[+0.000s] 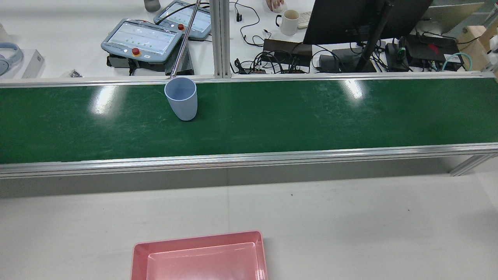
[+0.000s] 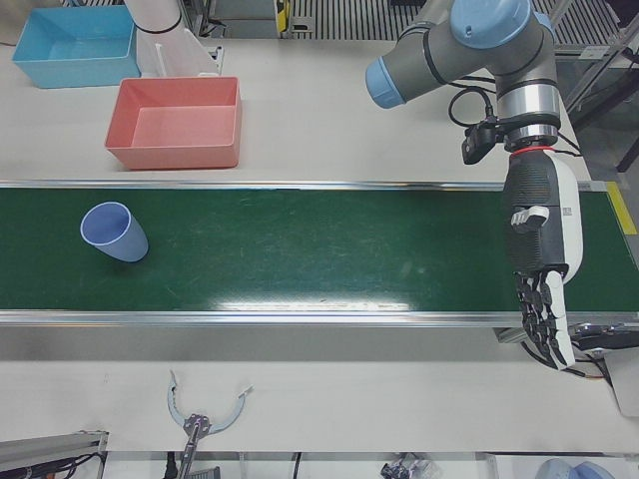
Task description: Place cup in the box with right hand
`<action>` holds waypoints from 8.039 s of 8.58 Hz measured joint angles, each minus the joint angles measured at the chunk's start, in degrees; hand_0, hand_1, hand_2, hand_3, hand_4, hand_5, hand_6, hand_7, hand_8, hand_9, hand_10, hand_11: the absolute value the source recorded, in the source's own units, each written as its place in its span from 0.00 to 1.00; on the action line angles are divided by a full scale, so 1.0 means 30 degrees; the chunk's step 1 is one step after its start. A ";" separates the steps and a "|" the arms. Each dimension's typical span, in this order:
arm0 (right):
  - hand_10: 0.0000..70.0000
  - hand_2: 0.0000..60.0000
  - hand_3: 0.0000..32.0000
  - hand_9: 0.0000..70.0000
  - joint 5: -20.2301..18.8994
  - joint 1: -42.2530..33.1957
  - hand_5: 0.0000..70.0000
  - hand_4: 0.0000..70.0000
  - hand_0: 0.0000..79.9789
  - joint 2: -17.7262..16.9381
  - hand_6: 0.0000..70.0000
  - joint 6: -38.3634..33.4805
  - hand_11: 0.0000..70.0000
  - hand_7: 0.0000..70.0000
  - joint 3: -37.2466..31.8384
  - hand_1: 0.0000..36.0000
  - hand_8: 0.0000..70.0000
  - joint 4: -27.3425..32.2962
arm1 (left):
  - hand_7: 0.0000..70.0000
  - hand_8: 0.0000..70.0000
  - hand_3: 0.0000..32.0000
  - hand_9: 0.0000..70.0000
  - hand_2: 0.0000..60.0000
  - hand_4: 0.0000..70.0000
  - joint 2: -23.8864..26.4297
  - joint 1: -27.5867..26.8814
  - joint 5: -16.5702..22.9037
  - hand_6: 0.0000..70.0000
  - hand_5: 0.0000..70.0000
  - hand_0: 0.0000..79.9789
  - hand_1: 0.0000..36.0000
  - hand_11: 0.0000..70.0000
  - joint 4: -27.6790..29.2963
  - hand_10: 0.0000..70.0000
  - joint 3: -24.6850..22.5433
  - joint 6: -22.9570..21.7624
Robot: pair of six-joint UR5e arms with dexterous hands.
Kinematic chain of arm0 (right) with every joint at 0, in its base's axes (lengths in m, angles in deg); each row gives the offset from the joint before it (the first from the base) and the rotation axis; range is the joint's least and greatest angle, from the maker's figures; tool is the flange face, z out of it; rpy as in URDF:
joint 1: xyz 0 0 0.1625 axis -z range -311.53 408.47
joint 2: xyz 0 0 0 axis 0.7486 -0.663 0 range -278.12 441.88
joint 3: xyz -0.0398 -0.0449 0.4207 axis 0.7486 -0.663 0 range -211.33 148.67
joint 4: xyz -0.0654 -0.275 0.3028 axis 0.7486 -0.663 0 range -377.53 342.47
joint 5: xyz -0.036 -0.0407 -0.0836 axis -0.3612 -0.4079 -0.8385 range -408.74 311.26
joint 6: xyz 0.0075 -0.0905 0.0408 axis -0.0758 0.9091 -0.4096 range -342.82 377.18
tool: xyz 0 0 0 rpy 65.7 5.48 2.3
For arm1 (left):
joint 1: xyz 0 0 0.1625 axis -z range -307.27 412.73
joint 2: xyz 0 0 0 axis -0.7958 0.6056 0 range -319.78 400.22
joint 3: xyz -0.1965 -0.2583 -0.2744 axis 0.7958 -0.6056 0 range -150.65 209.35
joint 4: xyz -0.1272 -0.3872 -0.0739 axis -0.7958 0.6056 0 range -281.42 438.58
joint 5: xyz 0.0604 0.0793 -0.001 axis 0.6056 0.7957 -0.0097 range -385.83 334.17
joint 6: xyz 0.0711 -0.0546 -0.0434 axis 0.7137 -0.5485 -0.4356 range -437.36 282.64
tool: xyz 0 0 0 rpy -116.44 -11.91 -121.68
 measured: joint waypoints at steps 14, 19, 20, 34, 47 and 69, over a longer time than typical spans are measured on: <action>0.68 0.58 0.00 0.84 0.0000 0.0022 0.19 0.92 0.73 0.0086 0.33 0.0039 0.97 1.00 -0.0112 0.70 0.58 -0.0011 | 0.00 0.00 0.00 0.00 0.00 0.00 0.0000 0.0000 0.0000 0.00 0.00 0.00 0.00 0.00 0.0000 0.00 -0.0004 0.0000; 0.67 0.57 0.00 0.82 -0.0001 0.0010 0.19 0.90 0.73 0.0081 0.32 0.0037 0.96 1.00 -0.0105 0.70 0.57 0.0005 | 0.00 0.00 0.00 0.00 0.00 0.00 0.0000 0.0000 0.0000 0.00 0.00 0.00 0.00 0.00 0.0000 0.00 -0.0005 0.0000; 0.67 0.57 0.00 0.83 0.0000 0.0004 0.19 0.91 0.73 0.0070 0.33 0.0028 0.96 1.00 -0.0093 0.70 0.57 0.0007 | 0.00 0.00 0.00 0.00 0.00 0.00 0.0000 0.0000 0.0000 0.00 0.00 0.00 0.00 0.00 0.0000 0.00 -0.0004 0.0000; 0.70 0.58 0.00 0.85 0.0000 0.0000 0.19 0.92 0.73 0.0000 0.33 0.0018 0.99 1.00 -0.0041 0.69 0.59 0.0008 | 0.00 0.00 0.00 0.00 0.00 0.00 0.0001 -0.0001 0.0000 0.00 0.00 0.00 0.00 0.00 0.0000 0.00 0.0000 0.0000; 0.68 0.57 0.00 0.82 0.0000 0.0009 0.19 0.89 0.72 0.0022 0.32 0.0028 0.97 1.00 -0.0135 0.69 0.57 0.0008 | 0.00 0.00 0.00 0.00 0.00 0.00 0.0000 -0.0001 0.0000 0.00 0.00 0.00 0.00 0.00 0.0000 0.00 -0.0005 0.0000; 0.67 0.58 0.00 0.83 -0.0001 0.0000 0.19 0.91 0.73 0.0000 0.32 -0.0012 0.96 1.00 -0.0012 0.70 0.57 0.0008 | 0.00 0.00 0.00 0.00 0.00 0.00 0.0000 0.0000 0.0000 0.00 0.00 0.00 0.00 0.00 -0.0001 0.00 -0.0004 -0.0001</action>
